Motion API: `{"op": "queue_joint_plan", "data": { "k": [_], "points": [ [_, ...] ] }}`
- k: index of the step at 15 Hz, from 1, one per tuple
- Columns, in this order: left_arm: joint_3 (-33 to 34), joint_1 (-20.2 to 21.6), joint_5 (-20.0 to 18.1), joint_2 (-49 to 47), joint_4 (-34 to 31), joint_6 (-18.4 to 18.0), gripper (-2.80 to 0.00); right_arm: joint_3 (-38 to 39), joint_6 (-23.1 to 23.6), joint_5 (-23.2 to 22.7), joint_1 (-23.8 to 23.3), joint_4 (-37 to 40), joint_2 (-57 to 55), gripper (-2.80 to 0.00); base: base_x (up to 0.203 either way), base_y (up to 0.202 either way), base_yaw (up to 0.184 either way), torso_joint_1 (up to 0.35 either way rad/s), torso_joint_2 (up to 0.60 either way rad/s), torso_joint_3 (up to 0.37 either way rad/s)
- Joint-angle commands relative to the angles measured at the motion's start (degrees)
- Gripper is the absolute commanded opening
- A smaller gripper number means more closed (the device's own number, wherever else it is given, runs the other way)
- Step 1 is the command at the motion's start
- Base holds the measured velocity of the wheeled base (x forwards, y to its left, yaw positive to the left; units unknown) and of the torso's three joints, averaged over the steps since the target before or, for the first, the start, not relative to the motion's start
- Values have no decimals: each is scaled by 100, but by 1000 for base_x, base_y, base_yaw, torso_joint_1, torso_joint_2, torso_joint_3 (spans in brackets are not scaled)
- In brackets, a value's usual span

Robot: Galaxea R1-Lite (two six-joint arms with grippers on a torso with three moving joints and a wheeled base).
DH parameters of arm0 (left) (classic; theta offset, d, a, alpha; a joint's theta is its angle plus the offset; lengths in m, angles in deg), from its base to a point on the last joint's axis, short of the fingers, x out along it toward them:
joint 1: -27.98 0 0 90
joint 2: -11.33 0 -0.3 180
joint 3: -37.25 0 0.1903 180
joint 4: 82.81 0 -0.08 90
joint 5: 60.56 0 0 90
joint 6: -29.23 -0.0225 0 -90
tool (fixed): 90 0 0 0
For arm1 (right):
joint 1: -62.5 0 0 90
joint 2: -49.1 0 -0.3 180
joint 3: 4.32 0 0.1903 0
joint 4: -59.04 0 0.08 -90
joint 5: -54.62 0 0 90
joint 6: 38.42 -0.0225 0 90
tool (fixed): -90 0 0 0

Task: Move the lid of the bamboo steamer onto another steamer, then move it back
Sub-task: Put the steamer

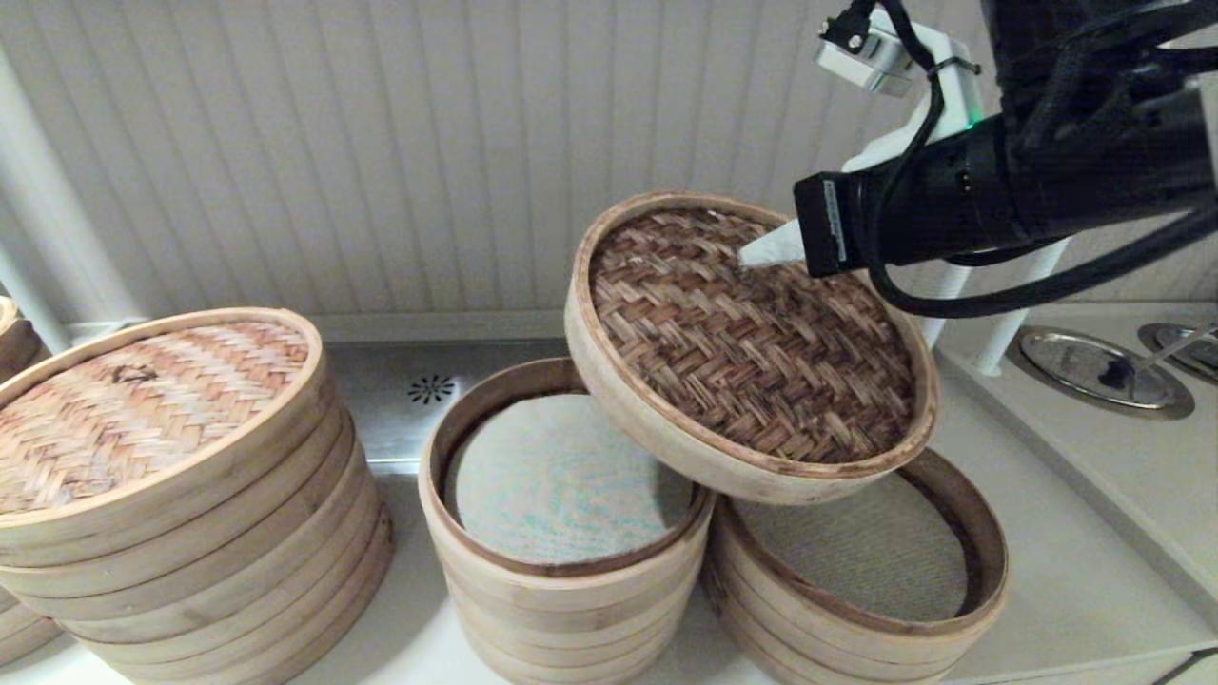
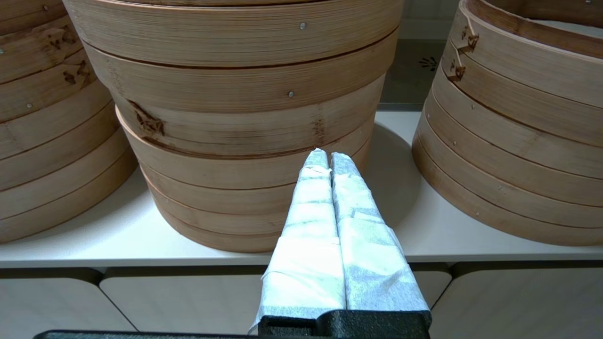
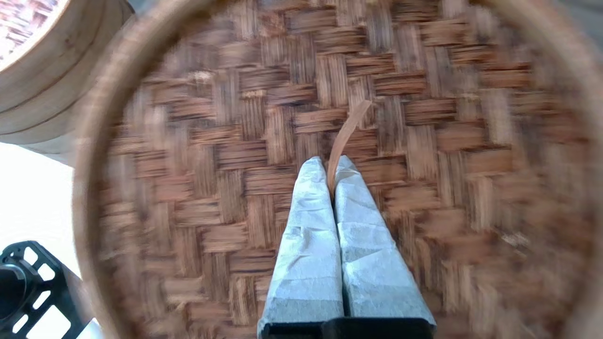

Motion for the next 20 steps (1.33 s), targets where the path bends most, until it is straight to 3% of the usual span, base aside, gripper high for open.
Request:
{"op": "queue_joint_plan", "data": {
  "k": [1,10,20],
  "points": [
    [0,0,4,1,0,9,-280,-516,3,-4,71,232,-557,-280,0,0,0,0,0,0],
    [0,0,4,1,-4,0,-280,-542,108,-85,653,-70,-1222,-280,0,0,0,0,0,0],
    [0,0,-3,1,0,0,-280,-542,307,-385,917,-827,-1641,-280,0,0,0,0,0,0]
  ]
}}
